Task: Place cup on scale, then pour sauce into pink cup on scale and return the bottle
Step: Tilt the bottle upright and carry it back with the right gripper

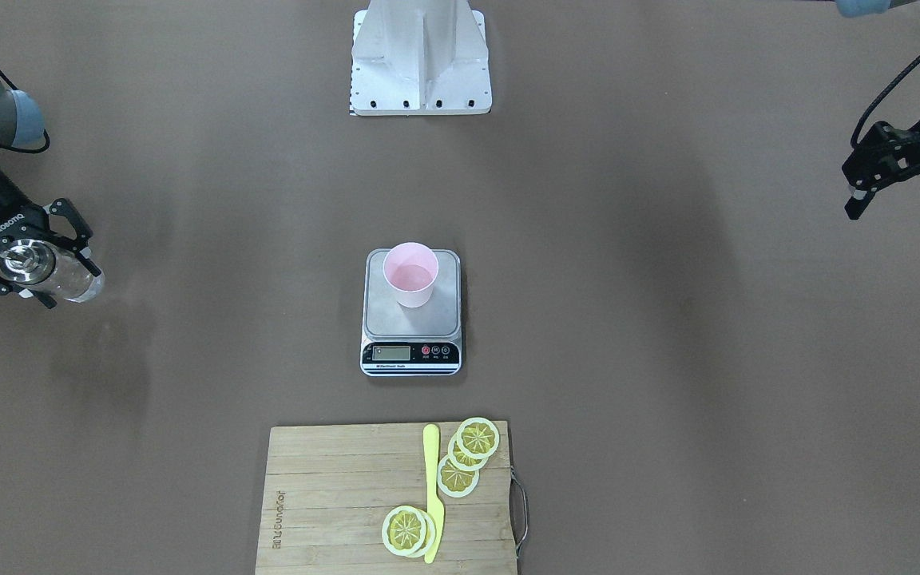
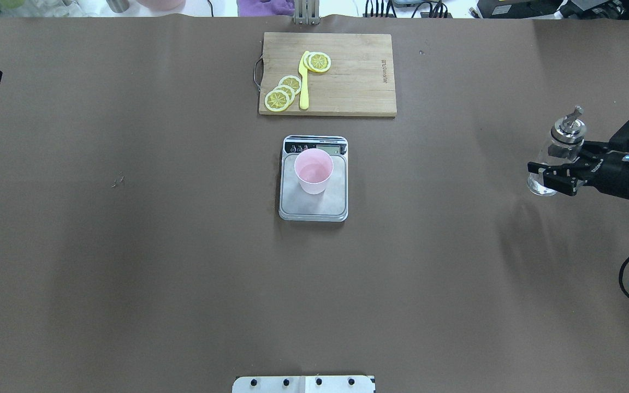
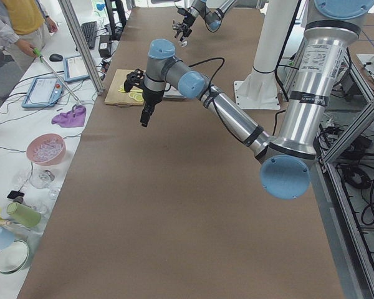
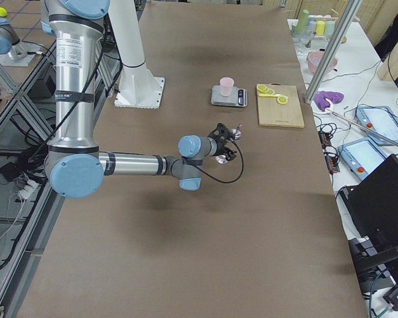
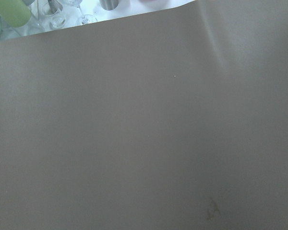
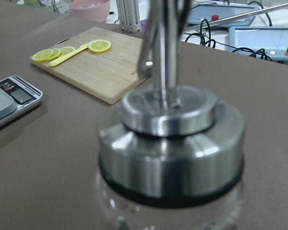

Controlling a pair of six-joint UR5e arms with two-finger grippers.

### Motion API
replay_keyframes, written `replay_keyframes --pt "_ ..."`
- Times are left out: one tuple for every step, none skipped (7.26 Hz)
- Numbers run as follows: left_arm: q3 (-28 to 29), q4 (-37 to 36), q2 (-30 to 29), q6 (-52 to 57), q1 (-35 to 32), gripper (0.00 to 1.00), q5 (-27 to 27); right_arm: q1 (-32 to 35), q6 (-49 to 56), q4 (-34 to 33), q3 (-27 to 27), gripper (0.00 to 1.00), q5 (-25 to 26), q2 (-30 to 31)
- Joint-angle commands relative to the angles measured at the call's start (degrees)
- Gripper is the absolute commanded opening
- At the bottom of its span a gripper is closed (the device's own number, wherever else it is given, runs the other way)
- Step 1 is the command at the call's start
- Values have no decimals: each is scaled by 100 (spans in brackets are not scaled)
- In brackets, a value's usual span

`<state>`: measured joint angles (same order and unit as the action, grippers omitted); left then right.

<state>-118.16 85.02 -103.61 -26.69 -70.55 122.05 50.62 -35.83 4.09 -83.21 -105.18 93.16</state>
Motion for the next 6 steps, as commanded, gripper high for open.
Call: replay_keyframes --pt "-23 -3 -63 -3 59 97 -6 175 -39 773 461 0 102 -8" --pt "-32 -3 -63 -3 68 97 -6 158 -39 1500 1029 0 269 -52" --pt "-32 -3 -63 -3 77 97 -6 158 -21 1759 1331 0 279 -235" --pt "-32 -3 -63 -3 103 97 -6 158 5 1771 1412 0 270 -280" --pt "-32 -3 -63 -3 103 97 -15 158 23 1771 1439 0 262 -289" --pt "-32 -3 -63 -3 103 97 -15 158 6 1771 1466 0 261 -289"
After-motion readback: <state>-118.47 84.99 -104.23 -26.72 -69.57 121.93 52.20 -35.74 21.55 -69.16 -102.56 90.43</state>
